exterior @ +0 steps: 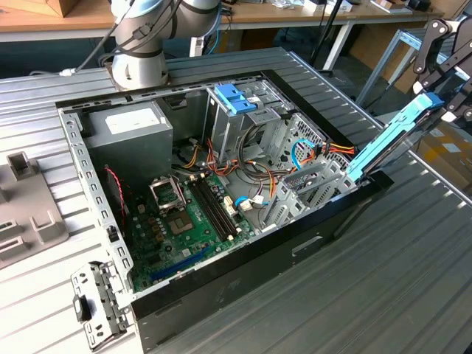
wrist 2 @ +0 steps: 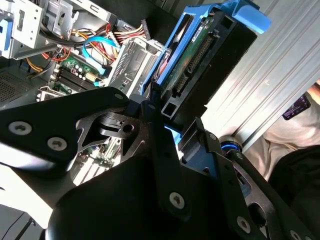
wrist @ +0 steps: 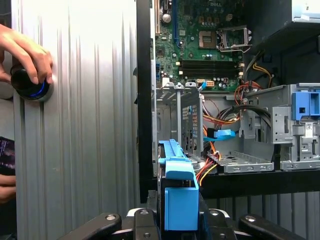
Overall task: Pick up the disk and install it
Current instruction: 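Insert the disk into the insertion slot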
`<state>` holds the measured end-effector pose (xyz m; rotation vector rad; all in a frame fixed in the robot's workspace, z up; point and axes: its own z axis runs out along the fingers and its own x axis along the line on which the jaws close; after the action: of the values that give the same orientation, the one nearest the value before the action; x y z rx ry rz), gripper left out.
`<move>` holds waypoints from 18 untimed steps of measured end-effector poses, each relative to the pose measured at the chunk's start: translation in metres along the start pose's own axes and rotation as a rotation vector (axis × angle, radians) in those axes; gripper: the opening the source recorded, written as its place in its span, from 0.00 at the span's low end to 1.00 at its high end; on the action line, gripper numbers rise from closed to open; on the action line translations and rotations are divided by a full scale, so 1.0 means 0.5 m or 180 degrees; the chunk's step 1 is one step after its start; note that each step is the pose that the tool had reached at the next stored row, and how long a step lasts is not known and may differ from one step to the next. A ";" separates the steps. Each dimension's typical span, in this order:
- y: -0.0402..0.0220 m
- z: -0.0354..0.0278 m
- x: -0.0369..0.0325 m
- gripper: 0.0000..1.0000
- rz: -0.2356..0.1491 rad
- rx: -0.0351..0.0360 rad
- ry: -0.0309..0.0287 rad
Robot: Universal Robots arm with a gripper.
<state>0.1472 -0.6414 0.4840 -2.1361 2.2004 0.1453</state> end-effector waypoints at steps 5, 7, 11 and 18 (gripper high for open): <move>0.010 0.000 0.000 0.37 0.0000 0.0000 0.0000; 0.014 0.000 0.000 0.37 0.0000 0.0000 0.0000; 0.027 0.001 0.001 0.37 0.0000 0.0000 -0.0001; 0.038 0.002 0.001 0.37 0.0000 0.0000 -0.0004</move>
<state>0.1283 -0.6412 0.4836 -2.1355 2.1997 0.1467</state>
